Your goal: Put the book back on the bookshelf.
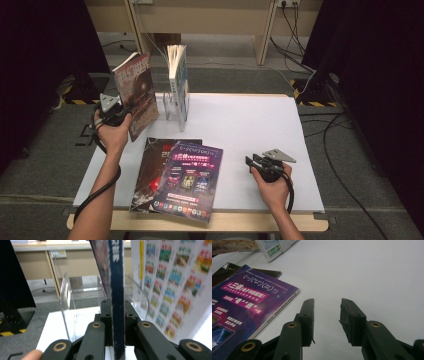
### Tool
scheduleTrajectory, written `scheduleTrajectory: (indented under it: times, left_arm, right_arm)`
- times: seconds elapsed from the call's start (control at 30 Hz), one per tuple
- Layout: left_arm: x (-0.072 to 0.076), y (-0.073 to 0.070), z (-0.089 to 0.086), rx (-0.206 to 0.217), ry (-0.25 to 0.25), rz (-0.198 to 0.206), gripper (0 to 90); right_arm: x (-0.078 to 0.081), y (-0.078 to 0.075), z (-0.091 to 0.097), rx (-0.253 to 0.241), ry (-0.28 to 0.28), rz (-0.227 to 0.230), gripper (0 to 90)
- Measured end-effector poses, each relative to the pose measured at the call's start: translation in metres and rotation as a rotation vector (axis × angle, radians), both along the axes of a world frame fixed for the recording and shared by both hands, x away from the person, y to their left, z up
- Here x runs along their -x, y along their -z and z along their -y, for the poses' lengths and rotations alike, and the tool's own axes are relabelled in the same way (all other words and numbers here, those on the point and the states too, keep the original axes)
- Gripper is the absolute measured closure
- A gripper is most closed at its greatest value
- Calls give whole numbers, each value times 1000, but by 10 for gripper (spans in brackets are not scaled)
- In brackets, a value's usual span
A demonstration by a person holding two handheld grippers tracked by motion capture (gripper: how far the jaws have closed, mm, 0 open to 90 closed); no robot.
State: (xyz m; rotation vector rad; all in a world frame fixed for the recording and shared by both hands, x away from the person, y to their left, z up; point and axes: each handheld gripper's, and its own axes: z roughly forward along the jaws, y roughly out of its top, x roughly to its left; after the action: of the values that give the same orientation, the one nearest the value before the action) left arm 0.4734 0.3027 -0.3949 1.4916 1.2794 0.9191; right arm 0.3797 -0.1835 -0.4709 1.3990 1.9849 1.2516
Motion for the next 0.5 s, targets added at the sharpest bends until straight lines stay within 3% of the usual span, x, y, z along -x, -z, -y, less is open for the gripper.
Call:
scheduleTrajectory:
  times: [0.17,0.33,0.5]
  left_arm:
    - [14,15,-10,-9,18,-32,807]
    - [23,28,-13,-6,33,-11,807]
    - [23,28,-10,-26,48,7,807]
  right_arm:
    - [0,0,-2,2,-3,-4,640]
    - [0,1,-4,2,-7,-9,639]
    - [0,2,-4,3,-5,-14,638]
